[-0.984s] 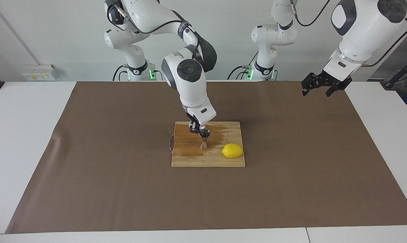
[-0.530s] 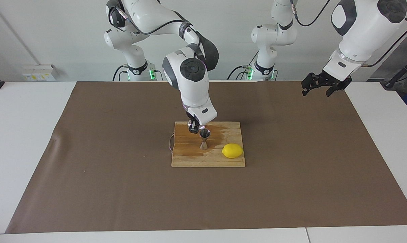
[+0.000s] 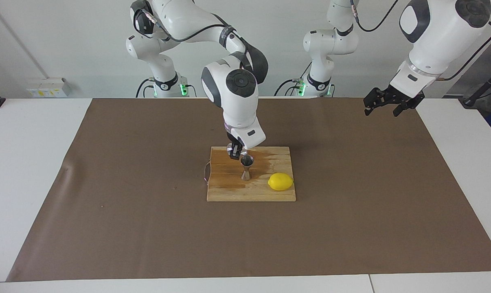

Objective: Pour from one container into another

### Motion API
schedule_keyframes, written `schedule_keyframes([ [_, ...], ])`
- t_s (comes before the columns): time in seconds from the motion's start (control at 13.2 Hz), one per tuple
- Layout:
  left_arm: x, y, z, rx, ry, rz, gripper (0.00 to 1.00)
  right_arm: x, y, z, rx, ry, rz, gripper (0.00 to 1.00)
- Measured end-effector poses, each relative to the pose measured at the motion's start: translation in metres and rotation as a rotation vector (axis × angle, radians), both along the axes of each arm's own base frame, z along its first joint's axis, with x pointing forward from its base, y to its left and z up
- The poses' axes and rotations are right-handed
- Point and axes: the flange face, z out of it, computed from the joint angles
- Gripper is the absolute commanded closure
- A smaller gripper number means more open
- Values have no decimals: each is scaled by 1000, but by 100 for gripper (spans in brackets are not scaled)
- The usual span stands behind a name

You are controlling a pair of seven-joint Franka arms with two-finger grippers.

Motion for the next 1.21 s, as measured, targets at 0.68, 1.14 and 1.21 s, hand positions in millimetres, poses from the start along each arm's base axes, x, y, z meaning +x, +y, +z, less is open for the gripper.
schedule_keyframes([
  [0.68, 0, 0, 0, 0, 0, 0, 0, 0, 8, -8, -49, -3, 21, 76],
  [1.14, 0, 0, 0, 0, 0, 0, 0, 0, 5, -8, -69, 1, 22, 77],
  [1.21, 0, 0, 0, 0, 0, 0, 0, 0, 5, -9, -75, 1, 24, 77],
])
